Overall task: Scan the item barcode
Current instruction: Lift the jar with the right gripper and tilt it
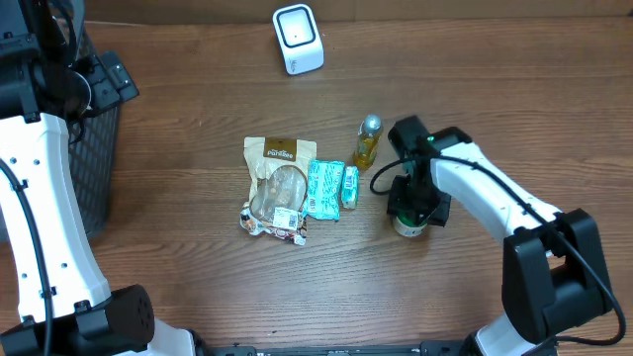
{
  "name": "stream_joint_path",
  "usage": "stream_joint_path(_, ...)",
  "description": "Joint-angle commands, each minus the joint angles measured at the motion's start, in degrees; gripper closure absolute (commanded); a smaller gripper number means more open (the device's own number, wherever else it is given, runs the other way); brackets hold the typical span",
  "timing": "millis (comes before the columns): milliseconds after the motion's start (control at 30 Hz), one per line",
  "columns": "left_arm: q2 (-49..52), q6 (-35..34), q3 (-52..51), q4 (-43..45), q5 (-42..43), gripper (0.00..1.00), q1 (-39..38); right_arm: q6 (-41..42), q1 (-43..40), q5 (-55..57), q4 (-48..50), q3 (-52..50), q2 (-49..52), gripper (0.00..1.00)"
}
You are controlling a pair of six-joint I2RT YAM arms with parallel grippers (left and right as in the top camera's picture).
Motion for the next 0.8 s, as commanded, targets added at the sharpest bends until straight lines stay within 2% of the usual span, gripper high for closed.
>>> stream_joint_path(0,0.33,0.2,0.44,0.09,0.28,0.0,-0.04,-0.5,-0.98,-1.11,-3.52,6.71,-4.11,0.39)
stream_joint_path(133,0.33,0.2,0.44,0.09,0.28,0.0,-0.04,-4.61,-2.08,-10.67,-7.78,11.15,-6.43,0.39)
stream_joint_path(300,0.33,0.2,0.44,0.09,0.28,0.0,-0.04,-7.98,-1.99,-24.74,-8.41,11.61,-7.67,0.41)
stream_joint_path(767,0.33,0.2,0.44,0.09,0.28,0.0,-0.04,-7.74,-1.97,-40.61,-13.14,11.58,-7.65,0.47)
